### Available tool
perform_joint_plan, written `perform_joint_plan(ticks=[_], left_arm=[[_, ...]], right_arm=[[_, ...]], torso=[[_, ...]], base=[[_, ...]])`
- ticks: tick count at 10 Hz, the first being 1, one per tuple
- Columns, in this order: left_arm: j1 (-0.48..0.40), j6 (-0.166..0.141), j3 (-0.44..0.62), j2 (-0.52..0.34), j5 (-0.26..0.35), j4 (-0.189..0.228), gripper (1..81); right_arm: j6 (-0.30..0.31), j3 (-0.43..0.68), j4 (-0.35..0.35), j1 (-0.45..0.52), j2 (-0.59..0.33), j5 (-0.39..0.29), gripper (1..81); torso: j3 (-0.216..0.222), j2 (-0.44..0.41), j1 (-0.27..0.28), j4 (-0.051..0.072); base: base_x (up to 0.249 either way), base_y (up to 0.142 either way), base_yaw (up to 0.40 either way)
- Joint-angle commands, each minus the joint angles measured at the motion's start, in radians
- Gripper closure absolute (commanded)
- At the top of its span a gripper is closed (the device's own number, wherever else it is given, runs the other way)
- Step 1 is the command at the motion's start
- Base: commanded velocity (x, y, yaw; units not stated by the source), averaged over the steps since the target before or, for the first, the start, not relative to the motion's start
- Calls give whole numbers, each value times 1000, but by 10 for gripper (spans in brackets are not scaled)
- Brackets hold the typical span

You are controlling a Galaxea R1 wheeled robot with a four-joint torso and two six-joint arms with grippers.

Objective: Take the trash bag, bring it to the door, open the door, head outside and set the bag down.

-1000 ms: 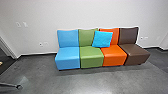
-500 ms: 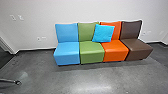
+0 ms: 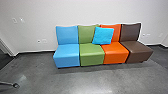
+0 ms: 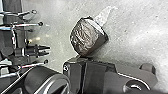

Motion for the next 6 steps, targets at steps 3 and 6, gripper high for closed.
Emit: perform_joint_plan(ticks=[3,6], left_arm=[[-125,5,-56,36,143,-84,10],[-125,11,-56,56,137,-79,10]], right_arm=[[0,23,31,95,-31,-76,10],[5,-1,31,105,3,-77,10]], torso=[[-99,-162,101,0],[-171,-248,154,0]], base=[[0,0,0],[0,0,0]])
